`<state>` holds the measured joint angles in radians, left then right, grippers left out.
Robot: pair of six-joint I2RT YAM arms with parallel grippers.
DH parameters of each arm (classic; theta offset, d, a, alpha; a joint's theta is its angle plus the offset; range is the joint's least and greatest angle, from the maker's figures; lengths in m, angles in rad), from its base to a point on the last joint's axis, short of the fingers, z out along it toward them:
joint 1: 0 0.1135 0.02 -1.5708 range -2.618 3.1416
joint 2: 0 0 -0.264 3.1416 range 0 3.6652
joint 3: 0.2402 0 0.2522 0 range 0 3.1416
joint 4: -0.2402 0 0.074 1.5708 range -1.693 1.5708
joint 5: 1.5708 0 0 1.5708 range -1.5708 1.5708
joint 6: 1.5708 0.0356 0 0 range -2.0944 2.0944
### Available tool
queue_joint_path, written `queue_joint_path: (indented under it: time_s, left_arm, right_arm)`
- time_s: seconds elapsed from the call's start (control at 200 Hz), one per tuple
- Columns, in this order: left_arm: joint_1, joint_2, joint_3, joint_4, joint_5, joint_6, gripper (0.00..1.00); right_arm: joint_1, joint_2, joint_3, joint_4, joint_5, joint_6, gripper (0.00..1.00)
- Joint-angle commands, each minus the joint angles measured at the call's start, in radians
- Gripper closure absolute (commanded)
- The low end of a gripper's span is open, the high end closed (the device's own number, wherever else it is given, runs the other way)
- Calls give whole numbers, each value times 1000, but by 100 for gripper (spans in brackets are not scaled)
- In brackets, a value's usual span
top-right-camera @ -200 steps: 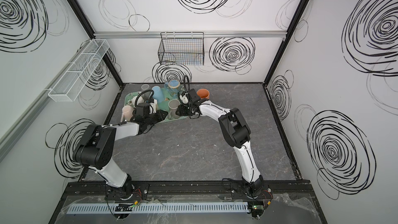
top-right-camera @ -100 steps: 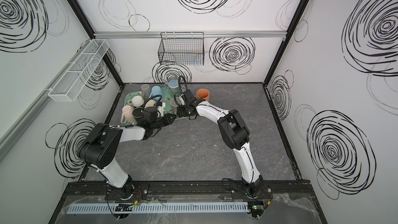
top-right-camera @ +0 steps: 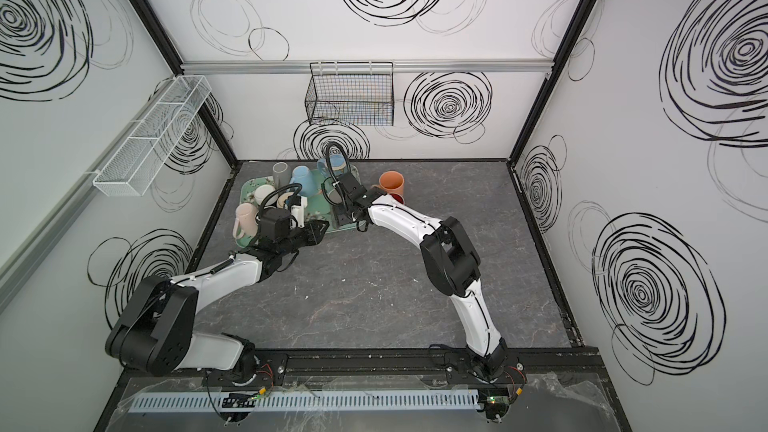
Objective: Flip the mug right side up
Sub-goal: 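Grasp the upside-down grey mug's rim with the right gripper, then lift the grey mug with the right gripper and tilt it toward the left gripper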
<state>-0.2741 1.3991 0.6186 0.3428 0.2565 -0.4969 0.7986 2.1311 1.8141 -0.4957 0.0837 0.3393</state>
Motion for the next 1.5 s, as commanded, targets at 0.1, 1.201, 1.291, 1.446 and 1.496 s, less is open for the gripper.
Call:
queue_joint_path:
  time_s: [0.1, 1.201, 1.291, 1.446, 1.496]
  left_arm:
    - [21, -68, -23, -57, -91, 59, 59]
    - [58, -119, -92, -44, -26, 69, 56]
    - [58, -123, -94, -46, -26, 69, 56]
    - [58, -125, -93, -46, -22, 69, 56]
    - [58, -129, -92, -49, -22, 69, 56]
  right_arm:
    - [14, 0, 42, 19, -4, 16, 21]
    - [-25, 254, 311, -114, -18, -76, 56]
    - [-27, 250, 312, -103, -13, -79, 66]
    - [-27, 237, 312, -85, -7, -94, 84]
    - [-27, 232, 310, -78, -4, -94, 89]
